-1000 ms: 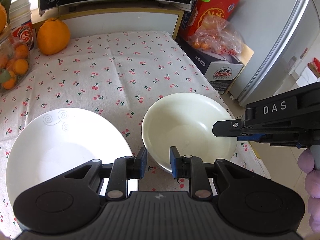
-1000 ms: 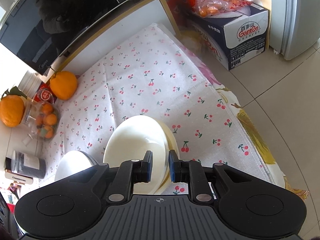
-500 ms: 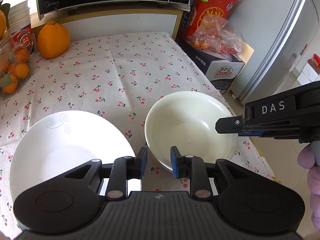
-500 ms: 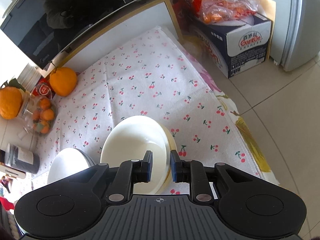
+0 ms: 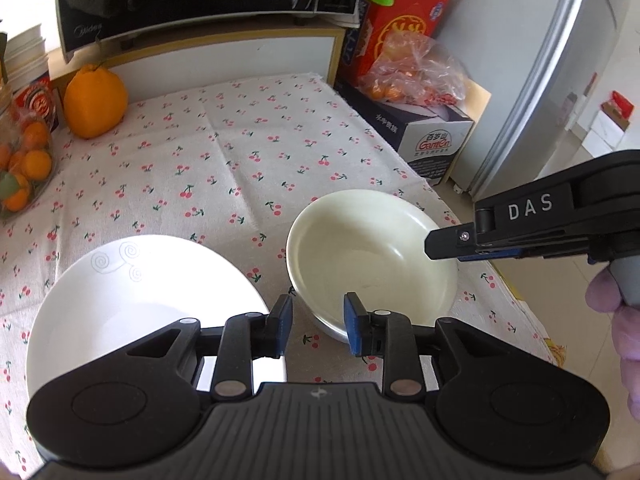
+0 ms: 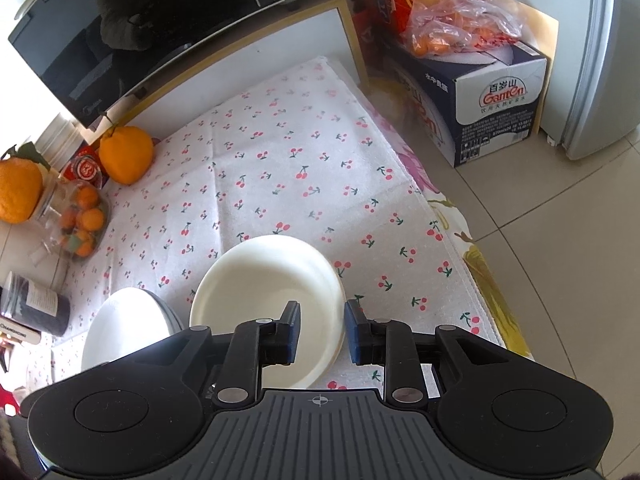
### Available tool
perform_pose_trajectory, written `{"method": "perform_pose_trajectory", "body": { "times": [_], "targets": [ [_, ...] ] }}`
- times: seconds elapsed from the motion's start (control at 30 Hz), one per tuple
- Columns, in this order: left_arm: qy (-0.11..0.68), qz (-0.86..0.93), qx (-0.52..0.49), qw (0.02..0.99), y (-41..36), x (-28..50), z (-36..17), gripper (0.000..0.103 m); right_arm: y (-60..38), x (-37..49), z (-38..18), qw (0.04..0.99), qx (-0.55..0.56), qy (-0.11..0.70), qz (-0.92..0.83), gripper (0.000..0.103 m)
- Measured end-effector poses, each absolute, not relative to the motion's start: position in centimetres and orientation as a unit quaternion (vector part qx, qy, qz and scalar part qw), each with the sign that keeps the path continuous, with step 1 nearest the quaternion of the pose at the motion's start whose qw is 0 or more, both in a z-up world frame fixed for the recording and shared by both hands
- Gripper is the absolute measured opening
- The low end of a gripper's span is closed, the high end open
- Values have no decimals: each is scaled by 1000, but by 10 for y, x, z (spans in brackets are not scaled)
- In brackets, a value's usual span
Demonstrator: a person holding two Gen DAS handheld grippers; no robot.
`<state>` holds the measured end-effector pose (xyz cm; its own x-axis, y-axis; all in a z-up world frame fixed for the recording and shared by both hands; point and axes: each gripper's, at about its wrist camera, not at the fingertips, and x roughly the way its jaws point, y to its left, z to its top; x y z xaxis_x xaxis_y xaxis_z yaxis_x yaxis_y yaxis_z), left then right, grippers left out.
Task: Organize plates and bowls
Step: 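Carry the white bowl with both grippers toward the plate stack, then open both grippers to release the white bowl beside the plate stack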
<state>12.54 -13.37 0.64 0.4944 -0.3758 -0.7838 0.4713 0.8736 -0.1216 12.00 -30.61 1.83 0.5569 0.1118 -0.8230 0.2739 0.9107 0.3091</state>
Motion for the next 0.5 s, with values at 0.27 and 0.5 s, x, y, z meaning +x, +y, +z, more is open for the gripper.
{"method": "perform_pose_trajectory", "body": {
  "times": [0.27,0.5],
  "targets": [
    [409,-283,83,863,-136,113,9,51,-307,115,22,873,185,450,-31,50],
    [372,-304,138,866,-138,101,10,78,-311,105,25,892,153,426,-10,68]
  ]
}}
